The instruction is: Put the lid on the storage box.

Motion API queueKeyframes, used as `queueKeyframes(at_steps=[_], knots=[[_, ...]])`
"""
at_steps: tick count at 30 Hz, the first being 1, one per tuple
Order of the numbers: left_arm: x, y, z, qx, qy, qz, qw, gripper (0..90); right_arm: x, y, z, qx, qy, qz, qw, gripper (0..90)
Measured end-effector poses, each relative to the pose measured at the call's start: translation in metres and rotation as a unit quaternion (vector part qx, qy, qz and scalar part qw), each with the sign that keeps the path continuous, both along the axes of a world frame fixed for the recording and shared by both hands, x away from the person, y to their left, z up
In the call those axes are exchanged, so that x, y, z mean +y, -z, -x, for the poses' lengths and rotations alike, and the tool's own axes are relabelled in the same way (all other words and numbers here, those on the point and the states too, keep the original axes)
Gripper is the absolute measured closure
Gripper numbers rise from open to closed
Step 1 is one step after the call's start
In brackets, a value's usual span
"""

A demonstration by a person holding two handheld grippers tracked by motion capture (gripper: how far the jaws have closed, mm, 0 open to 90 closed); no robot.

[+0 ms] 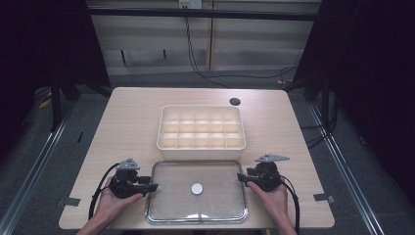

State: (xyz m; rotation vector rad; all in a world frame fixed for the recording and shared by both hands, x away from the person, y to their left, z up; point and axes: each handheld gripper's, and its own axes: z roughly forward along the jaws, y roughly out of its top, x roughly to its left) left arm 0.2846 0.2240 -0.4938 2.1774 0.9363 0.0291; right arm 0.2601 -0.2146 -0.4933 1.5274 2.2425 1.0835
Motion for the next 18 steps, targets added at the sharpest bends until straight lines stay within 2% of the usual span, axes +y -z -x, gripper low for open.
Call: queueKeyframes(at_steps=[7, 8, 10, 13, 17, 18], knots=[[-0.0001, -0.0001, 0.0003, 0.003, 0.005, 0.002, 1.0000, 52.2, 0.0040, 0.0040, -0.0009, 0.008, 0.001, 0.003, 1.0000, 51.4], [0.0001, -0.0001, 0.0001, 0.004, 0.006, 0.002, 1.0000, 52.2, 0.0048, 0.0047, -0.0014, 0.003, -0.002, 0.006, 1.0000, 51.5], [-0.0002, 0.0000, 0.0000, 0.004, 0.006, 0.003, 1.0000, 52.4, 0.0063, 0.0044, -0.0018, 0.005, -0.004, 0.007, 1.0000, 55.5], [-0.0008, 0.0000, 0.0005, 0.003, 0.009, 0.001, 1.0000, 53.3, 0.0066, 0.0048, -0.0022, 0.005, -0.005, 0.005, 1.0000, 56.2], [-0.0004, -0.0002, 0.0006, 0.002, 0.012, 0.000, 0.9999, 54.7, 0.0062, 0.0053, -0.0018, 0.005, 0.003, -0.002, 1.0000, 56.5], [0.0000, -0.0001, 0.0004, 0.002, 0.015, -0.001, 0.9999, 56.3, 0.0048, 0.0060, -0.0019, 0.007, 0.009, -0.013, 0.9999, 56.6]])
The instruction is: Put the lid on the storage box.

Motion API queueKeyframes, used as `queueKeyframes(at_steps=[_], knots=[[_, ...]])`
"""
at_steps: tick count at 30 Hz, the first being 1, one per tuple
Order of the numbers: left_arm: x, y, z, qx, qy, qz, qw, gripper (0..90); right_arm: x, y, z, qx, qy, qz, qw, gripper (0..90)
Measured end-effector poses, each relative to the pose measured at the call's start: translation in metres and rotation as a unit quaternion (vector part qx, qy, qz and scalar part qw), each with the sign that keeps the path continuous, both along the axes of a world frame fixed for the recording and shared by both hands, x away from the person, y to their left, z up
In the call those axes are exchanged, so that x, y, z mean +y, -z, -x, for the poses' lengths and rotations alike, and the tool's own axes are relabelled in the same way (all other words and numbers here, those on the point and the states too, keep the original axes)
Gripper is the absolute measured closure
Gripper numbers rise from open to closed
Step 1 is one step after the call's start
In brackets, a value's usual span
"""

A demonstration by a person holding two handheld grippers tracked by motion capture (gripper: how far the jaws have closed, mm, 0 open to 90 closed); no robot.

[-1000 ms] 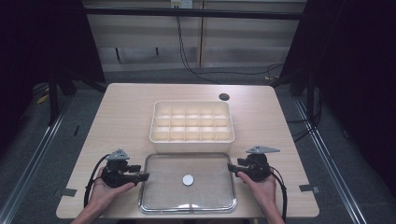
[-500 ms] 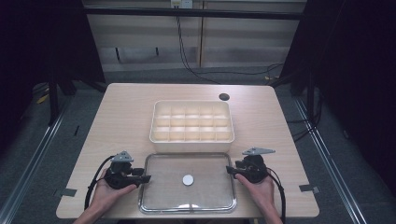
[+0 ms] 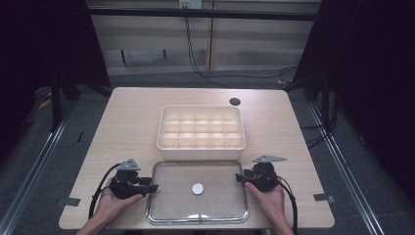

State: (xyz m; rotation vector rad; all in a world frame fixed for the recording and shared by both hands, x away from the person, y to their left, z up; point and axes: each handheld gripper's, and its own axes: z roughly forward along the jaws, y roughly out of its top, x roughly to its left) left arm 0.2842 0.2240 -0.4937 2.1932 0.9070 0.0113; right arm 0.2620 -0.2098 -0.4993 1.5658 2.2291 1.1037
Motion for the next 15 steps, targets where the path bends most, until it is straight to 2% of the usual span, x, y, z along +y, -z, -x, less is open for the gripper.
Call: queueKeyframes(at_steps=[3, 4, 6, 7, 8, 9, 10, 12, 13, 15], knots=[[0.000, 0.000, 0.000, -0.002, 0.000, 0.000, 1.0000, 58.0, -0.002, 0.001, 0.000, 0.004, 0.006, -0.012, 0.9999, 57.0], [0.000, 0.000, 0.000, -0.002, 0.003, -0.001, 1.0000, 58.0, -0.005, 0.002, -0.001, 0.010, 0.016, -0.032, 0.9993, 57.2], [0.000, 0.000, 0.000, -0.002, 0.004, -0.001, 1.0000, 57.8, -0.006, 0.002, -0.001, 0.013, 0.019, -0.039, 0.9990, 57.4], [0.001, 0.000, -0.001, 0.003, 0.002, 0.003, 1.0000, 57.8, -0.010, 0.003, -0.002, 0.023, 0.029, -0.064, 0.9973, 60.1], [0.001, 0.000, -0.001, 0.003, 0.002, 0.003, 1.0000, 57.9, -0.010, 0.003, -0.002, 0.023, 0.029, -0.064, 0.9973, 60.1], [0.001, 0.001, -0.001, 0.001, 0.004, 0.005, 1.0000, 57.9, -0.012, 0.004, -0.003, 0.028, 0.031, -0.075, 0.9963, 61.8], [0.001, 0.000, -0.001, 0.001, 0.005, 0.003, 1.0000, 57.9, -0.017, 0.006, -0.005, 0.037, 0.042, -0.100, 0.9934, 63.7], [0.000, 0.000, -0.001, -0.001, 0.006, 0.002, 1.0000, 57.9, -0.018, 0.007, -0.005, 0.038, 0.043, -0.104, 0.9929, 63.7], [0.000, 0.000, 0.000, 0.000, 0.006, 0.002, 1.0000, 57.9, -0.020, 0.008, -0.005, 0.045, 0.051, -0.123, 0.9901, 64.0], [0.001, 0.000, -0.001, 0.002, 0.009, 0.002, 1.0000, 57.7, -0.021, 0.008, -0.005, 0.046, 0.053, -0.127, 0.9893, 64.1]])
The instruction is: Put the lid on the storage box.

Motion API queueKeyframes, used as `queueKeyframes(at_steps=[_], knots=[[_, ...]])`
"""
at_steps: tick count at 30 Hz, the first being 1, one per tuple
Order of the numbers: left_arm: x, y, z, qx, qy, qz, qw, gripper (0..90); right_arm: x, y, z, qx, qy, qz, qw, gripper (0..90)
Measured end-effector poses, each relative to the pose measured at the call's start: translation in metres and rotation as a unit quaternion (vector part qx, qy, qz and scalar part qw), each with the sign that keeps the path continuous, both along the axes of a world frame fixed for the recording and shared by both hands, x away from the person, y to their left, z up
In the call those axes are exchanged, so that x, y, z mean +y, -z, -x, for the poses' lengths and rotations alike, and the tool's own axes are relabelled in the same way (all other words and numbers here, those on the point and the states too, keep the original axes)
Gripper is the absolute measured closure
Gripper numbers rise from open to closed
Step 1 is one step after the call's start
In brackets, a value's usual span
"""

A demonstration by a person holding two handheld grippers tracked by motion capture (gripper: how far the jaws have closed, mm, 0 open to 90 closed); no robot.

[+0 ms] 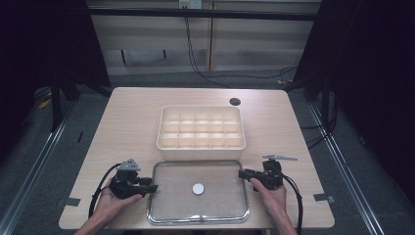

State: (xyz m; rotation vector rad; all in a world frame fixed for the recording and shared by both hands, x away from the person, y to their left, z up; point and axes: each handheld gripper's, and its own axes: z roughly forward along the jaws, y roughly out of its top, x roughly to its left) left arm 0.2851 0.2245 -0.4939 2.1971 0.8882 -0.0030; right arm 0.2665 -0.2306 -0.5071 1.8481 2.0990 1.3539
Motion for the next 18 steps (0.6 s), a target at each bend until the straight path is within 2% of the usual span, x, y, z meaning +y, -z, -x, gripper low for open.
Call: queueKeyframes(at_steps=[3, 4, 6, 10, 13, 15, 16, 18], knots=[[0.000, 0.000, 0.001, 0.003, 0.001, -0.001, 1.0000, 55.2, -0.006, 0.000, 0.002, 0.003, 0.014, -0.042, 0.9990, 67.5], [0.000, 0.000, 0.001, 0.003, 0.001, -0.001, 1.0000, 55.2, -0.006, 0.000, 0.002, 0.003, 0.014, -0.042, 0.9990, 67.5], [0.000, 0.000, 0.001, 0.004, -0.001, 0.001, 1.0000, 55.2, -0.010, 0.000, 0.004, -0.001, 0.020, -0.070, 0.9974, 69.2], [0.000, 0.000, 0.001, 0.003, -0.001, 0.002, 1.0000, 55.4, -0.010, -0.001, 0.005, -0.007, 0.021, -0.073, 0.9971, 69.2], [0.000, 0.000, 0.001, 0.005, -0.002, 0.003, 1.0000, 55.5, -0.012, -0.004, 0.007, -0.014, 0.021, -0.091, 0.9955, 69.2], [0.000, 0.000, 0.000, 0.005, -0.003, 0.003, 1.0000, 55.4, -0.013, -0.004, 0.007, -0.016, 0.020, -0.092, 0.9955, 69.2], [0.001, 0.000, 0.000, 0.006, -0.004, 0.005, 1.0000, 55.4, -0.013, -0.005, 0.008, -0.019, 0.018, -0.104, 0.9943, 69.3], [0.001, 0.000, 0.000, 0.005, -0.005, 0.004, 1.0000, 55.4, -0.013, -0.006, 0.008, -0.019, 0.018, -0.105, 0.9941, 69.2]])
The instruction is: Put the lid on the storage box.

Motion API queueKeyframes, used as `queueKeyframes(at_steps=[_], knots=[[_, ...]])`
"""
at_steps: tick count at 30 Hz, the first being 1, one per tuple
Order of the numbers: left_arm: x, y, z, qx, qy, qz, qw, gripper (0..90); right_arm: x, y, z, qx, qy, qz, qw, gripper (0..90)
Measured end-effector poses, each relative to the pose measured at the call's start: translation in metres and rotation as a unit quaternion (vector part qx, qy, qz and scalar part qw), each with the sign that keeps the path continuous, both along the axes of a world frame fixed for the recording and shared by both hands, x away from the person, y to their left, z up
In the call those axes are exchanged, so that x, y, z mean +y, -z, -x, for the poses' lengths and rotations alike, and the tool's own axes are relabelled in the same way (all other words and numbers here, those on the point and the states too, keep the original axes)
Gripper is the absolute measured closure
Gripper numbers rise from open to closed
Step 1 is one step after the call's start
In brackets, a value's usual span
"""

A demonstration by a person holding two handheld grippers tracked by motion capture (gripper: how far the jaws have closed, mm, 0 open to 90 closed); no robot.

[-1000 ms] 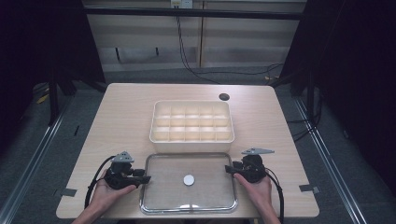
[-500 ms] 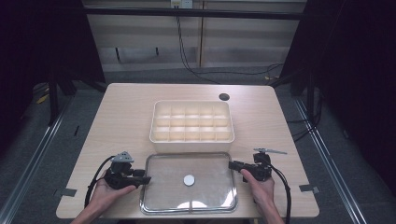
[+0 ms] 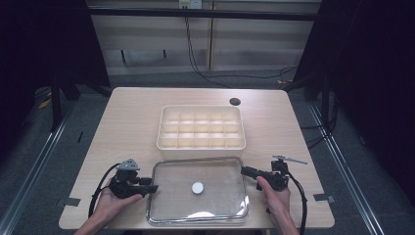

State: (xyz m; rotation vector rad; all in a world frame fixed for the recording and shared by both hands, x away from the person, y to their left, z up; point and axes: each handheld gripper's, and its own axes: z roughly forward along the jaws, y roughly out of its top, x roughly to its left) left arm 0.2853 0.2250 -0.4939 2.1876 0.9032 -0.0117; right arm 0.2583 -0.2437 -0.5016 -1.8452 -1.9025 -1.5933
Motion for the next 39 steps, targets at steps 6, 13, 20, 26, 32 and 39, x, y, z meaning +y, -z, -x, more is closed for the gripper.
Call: queueKeyframes(at_steps=[6, 13, 20, 26, 32, 39], knots=[[-0.001, 0.000, 0.000, -0.002, 0.001, 0.001, 1.0000, 55.7, 0.009, -0.002, -0.002, 0.000, -0.037, -0.001, 0.9993, 68.4], [0.000, 0.001, -0.001, -0.004, 0.000, 0.004, 1.0000, 55.7, 0.009, -0.003, -0.006, -0.009, -0.060, -0.015, 0.9980, 64.5], [-0.001, 0.002, -0.003, -0.004, 0.000, 0.008, 1.0000, 53.1, 0.012, -0.002, -0.010, -0.007, -0.072, -0.022, 0.9972, 67.9], [-0.001, 0.002, -0.003, -0.010, -0.010, 0.006, 0.9999, 43.8, 0.010, -0.004, -0.009, -0.019, -0.073, -0.030, 0.9967, 71.1], [0.001, 0.002, -0.006, 0.002, -0.014, 0.019, 0.9997, 32.5, 0.009, -0.005, -0.007, -0.032, -0.076, -0.042, 0.9957, 73.7], [-0.001, 0.004, -0.007, -0.004, -0.009, 0.024, 0.9997, 32.5, 0.008, -0.008, -0.005, -0.035, -0.076, -0.041, 0.9956, 73.7]])
